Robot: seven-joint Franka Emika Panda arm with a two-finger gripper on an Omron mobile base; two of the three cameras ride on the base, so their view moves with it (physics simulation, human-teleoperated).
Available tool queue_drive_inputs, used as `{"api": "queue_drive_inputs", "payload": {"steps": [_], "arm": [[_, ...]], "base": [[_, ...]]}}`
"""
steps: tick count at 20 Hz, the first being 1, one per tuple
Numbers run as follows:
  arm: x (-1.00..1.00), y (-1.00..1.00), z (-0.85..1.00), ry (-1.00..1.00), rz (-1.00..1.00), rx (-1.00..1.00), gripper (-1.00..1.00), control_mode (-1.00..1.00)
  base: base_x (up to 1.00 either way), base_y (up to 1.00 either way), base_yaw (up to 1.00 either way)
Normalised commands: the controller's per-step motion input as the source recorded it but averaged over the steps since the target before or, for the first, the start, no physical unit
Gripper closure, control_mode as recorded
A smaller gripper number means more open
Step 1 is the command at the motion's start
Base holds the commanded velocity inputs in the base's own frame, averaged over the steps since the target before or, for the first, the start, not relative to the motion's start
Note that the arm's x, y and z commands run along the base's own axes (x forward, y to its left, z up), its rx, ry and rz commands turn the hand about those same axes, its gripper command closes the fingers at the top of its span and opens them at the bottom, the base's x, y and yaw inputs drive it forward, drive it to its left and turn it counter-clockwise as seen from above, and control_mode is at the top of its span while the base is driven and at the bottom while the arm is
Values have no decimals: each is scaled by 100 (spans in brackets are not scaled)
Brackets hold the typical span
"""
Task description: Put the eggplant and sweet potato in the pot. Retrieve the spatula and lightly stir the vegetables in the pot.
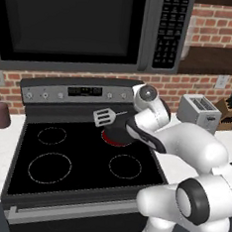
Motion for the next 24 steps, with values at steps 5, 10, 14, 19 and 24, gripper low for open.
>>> {"api": "queue_drive_inputs", "payload": {"steps": [5,10,14,19,24], "arm": [[9,0,0,-20,-3,-5,100,-100],[38,0,0,-21,-20,-1,100,-100],[60,0,0,0,-12,-2,100,-100],[45,0,0,0,-9,-4,100,-100],[32,-4,0,7,-2,-2,100,-100]], "base": [[0,0,0],[0,0,0],[0,0,0],[0,0,0],[0,0,0]]}}
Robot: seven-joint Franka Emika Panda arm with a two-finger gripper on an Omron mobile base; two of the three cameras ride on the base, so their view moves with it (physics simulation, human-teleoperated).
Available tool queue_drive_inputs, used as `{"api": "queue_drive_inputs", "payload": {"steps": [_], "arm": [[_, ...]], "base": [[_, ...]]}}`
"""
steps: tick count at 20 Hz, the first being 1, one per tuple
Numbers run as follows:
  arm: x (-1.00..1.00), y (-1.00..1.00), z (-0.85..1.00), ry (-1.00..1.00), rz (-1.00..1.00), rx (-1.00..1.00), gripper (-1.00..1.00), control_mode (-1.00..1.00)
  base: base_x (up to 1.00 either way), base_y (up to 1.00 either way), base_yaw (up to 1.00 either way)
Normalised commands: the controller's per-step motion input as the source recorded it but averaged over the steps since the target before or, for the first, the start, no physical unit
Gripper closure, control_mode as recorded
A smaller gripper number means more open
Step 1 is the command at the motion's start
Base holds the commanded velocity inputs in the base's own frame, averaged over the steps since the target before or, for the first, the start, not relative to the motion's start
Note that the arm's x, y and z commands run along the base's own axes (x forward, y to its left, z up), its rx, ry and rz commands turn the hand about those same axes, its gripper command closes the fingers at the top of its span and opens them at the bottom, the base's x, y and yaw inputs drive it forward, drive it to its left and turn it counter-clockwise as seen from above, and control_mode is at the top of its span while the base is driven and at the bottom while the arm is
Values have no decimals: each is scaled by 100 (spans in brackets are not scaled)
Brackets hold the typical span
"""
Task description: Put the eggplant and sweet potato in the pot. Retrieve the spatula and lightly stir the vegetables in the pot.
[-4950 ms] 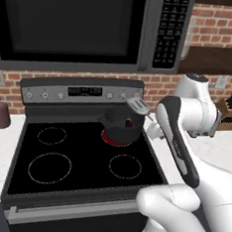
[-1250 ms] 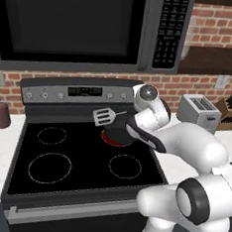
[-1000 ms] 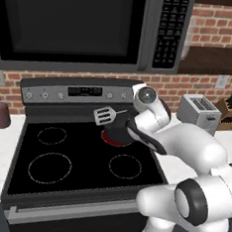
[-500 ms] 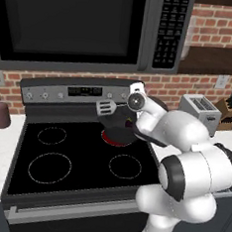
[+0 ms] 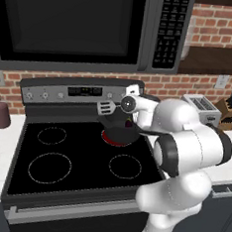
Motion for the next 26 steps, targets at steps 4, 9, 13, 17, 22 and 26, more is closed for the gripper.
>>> {"api": "queue_drive_inputs", "payload": {"steps": [4,9,13,17,22,26], "arm": [[36,-6,0,12,0,-5,100,-100],[30,0,0,13,-1,-12,100,-100],[23,-14,5,16,-3,-12,100,-100],[6,-20,22,11,0,-1,100,-100],[0,-7,29,1,1,0,100,-100],[0,0,24,-7,4,0,100,-100]], "base": [[0,0,0],[0,0,0],[0,0,0],[0,0,0],[0,0,0],[0,0,0]]}}
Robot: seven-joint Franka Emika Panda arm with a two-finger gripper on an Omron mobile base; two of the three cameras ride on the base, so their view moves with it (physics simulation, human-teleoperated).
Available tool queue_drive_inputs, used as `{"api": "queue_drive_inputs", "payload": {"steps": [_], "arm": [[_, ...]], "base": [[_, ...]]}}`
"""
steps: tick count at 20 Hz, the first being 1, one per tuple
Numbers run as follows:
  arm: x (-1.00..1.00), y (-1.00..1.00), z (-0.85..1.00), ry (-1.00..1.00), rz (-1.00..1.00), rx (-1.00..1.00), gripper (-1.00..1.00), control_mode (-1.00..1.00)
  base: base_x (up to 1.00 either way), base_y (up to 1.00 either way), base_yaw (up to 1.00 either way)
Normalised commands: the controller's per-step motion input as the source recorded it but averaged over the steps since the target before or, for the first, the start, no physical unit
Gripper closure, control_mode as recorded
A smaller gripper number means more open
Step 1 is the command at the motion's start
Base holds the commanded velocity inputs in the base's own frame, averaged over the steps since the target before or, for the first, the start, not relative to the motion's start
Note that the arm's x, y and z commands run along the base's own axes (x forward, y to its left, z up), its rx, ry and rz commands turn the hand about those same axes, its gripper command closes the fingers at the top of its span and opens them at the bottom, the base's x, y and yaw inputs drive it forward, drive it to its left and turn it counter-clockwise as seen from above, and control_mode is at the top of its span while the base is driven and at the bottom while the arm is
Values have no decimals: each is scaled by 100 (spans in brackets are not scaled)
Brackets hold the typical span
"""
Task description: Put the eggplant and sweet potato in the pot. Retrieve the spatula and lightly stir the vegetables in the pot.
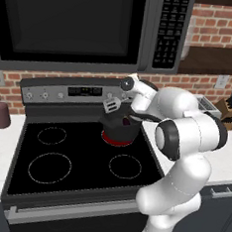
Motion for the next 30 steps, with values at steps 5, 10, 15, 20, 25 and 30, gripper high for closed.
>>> {"api": "queue_drive_inputs", "payload": {"steps": [5,10,15,20,25,30], "arm": [[0,0,0,-1,3,-4,100,-100],[1,0,2,0,8,-4,100,-100],[0,0,0,-2,17,-7,100,-100],[0,0,0,-14,18,-14,100,-100],[0,0,0,-14,14,-12,100,-100],[6,0,-16,-3,13,-14,100,-100]], "base": [[0,0,0],[0,0,0],[0,0,0],[0,0,0],[0,0,0],[0,0,0]]}}
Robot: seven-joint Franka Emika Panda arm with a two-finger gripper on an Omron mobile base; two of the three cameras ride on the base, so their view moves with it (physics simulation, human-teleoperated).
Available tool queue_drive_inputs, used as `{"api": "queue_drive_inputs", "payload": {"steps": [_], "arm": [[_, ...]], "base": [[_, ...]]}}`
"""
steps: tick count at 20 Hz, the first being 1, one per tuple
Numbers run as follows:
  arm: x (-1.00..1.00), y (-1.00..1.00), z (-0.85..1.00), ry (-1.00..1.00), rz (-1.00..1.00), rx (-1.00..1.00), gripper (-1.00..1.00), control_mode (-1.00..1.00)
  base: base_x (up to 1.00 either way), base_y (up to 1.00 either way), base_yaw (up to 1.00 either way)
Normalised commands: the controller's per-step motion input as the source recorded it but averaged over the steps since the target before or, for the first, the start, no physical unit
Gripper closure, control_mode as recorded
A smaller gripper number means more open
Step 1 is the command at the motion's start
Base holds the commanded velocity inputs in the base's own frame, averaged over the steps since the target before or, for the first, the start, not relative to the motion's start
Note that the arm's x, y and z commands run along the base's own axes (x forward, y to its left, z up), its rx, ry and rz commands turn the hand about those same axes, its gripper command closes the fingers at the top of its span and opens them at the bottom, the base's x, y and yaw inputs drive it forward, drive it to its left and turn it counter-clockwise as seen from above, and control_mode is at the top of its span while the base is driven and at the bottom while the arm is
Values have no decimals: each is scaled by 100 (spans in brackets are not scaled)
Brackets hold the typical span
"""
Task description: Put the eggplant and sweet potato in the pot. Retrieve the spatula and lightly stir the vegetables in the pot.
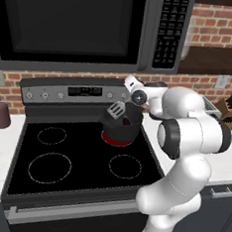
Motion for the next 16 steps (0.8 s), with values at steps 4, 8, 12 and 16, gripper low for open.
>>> {"api": "queue_drive_inputs", "payload": {"steps": [4,8,12,16], "arm": [[13,0,-26,0,12,-14,100,-100],[4,0,-17,0,12,-12,100,-100],[0,13,-14,0,12,-10,100,-100],[0,18,-6,0,11,-7,100,-100]], "base": [[0,0,0],[0,0,0],[0,0,0],[0,0,0]]}}
